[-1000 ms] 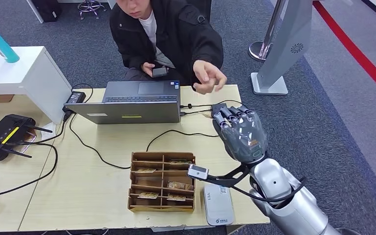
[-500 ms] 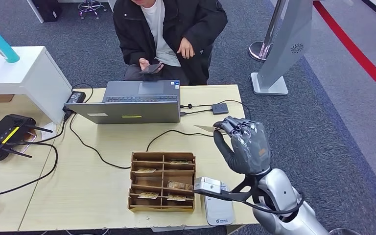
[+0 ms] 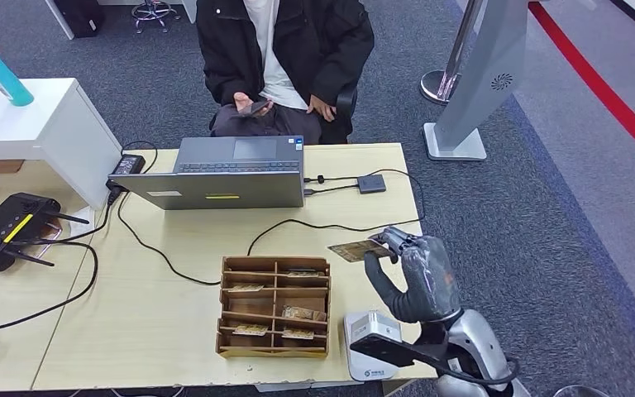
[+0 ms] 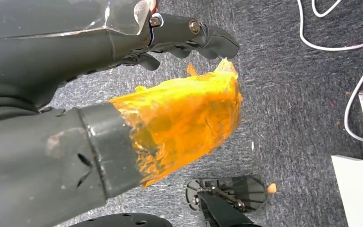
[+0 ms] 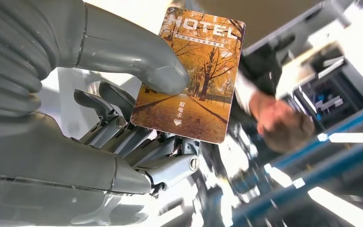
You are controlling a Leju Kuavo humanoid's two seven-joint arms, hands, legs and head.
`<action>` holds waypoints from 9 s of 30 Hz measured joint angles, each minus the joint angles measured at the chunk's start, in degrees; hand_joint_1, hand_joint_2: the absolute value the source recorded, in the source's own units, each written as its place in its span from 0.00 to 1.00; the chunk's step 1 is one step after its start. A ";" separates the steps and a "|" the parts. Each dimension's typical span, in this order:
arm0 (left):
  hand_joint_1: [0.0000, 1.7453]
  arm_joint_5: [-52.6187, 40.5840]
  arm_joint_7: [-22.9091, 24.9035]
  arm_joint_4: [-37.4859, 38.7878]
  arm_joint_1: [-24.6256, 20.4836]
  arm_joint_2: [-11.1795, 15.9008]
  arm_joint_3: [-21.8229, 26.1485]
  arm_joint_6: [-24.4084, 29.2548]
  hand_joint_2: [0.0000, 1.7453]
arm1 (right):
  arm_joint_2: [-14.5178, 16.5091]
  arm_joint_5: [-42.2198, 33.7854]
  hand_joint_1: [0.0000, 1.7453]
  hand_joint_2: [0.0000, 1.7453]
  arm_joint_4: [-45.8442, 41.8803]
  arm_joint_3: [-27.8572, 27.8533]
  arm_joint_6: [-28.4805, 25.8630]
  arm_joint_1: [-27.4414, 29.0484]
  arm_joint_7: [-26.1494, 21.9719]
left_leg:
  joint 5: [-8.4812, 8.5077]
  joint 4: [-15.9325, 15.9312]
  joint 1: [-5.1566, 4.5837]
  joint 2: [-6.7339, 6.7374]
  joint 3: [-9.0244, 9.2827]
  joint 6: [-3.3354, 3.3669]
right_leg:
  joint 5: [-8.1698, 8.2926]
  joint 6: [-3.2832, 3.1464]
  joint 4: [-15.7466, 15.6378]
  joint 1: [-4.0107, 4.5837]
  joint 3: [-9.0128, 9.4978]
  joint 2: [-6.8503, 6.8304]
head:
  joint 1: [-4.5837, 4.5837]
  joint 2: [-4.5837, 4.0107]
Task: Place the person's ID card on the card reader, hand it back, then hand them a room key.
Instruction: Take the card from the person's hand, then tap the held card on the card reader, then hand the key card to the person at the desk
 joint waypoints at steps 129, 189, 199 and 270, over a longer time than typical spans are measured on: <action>0.00 2.63 -4.10 1.97 0.87 -0.04 6.70 3.40 0.00 | -2.14 -12.83 1.00 1.00 21.87 7.37 -11.52 11.27 12.67 | -0.09 0.00 0.00 -0.05 0.00 0.02 | -0.05 0.01 -0.04 0.00 0.02 -0.04 | 0.00 0.00; 0.00 0.52 -3.08 1.97 0.87 -0.50 6.68 2.22 0.00 | -2.22 -0.70 1.00 1.00 13.61 2.19 -9.37 13.00 13.79 | -0.09 0.00 -0.01 -0.04 0.01 0.02 | -0.05 0.01 -0.05 0.00 0.03 -0.04 | 0.00 0.00; 0.00 -0.74 -2.33 1.94 0.88 -0.56 6.70 1.52 0.00 | -2.22 6.71 1.00 1.00 6.88 -1.81 -8.61 14.03 11.83 | -0.09 0.00 -0.01 -0.04 0.01 0.03 | -0.05 0.01 -0.05 0.00 0.03 -0.04 | 0.00 0.00; 0.00 -9.09 1.95 1.80 -1.16 -1.61 4.15 -0.85 0.00 | 4.52 36.23 0.00 0.00 5.20 -0.17 -6.61 -12.19 14.65 | -0.03 0.00 -0.01 -0.04 0.01 0.04 | -0.01 0.01 -0.03 0.00 0.04 -0.03 | 0.01 0.00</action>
